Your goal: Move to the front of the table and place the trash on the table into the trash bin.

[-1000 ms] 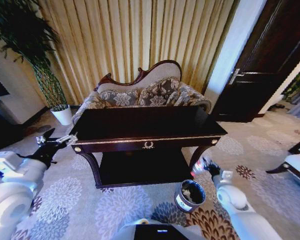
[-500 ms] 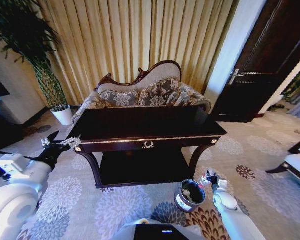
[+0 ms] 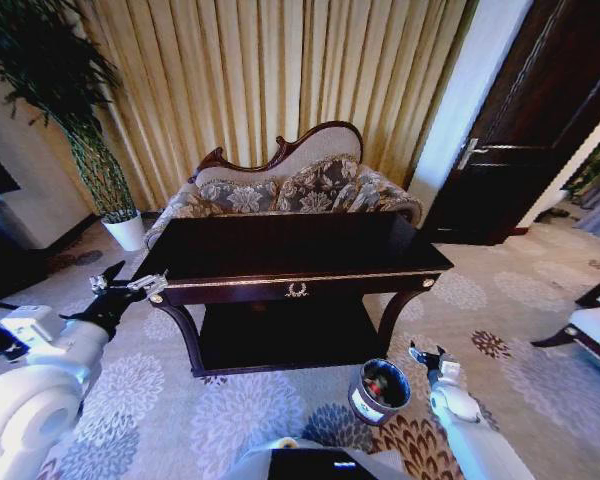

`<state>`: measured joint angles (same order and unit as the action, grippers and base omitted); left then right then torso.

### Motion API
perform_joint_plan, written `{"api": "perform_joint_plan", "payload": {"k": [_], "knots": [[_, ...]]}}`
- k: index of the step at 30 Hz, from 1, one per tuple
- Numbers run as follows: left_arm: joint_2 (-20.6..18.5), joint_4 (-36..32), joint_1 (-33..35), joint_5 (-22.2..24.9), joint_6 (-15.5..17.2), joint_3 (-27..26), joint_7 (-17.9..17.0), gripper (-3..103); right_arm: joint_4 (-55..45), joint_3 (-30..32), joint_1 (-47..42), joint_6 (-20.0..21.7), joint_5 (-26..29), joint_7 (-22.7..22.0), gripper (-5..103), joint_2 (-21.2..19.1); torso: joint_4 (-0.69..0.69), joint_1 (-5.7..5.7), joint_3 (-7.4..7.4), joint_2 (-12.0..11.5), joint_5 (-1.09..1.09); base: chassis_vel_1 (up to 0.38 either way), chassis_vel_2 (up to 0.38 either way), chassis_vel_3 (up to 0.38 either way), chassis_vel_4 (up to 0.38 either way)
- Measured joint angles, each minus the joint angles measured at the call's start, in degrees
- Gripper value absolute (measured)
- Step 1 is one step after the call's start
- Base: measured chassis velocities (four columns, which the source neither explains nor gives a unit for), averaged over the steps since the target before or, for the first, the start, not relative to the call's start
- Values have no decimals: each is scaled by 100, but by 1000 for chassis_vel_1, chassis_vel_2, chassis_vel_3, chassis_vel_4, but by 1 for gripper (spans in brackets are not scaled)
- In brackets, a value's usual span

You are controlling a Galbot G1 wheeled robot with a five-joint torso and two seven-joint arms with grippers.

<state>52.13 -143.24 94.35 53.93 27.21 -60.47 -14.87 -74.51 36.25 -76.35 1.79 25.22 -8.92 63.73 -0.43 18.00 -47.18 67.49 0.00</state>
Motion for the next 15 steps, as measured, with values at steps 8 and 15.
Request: {"api": "perform_joint_plan", "payload": {"k": [8, 15], "knots": [[45, 0, 31, -18, 3, 27, -4, 100, -420, 69, -262, -51, 456, 276, 100, -40, 0, 0, 0, 0, 1, 0, 0, 0, 0], [62, 0, 28, -18, 4, 42, -7, 100, -2115, 331, -871, -77, 1179, 753, 100, -172, 1, 0, 0, 0, -2, 0, 0, 0, 0]]}}
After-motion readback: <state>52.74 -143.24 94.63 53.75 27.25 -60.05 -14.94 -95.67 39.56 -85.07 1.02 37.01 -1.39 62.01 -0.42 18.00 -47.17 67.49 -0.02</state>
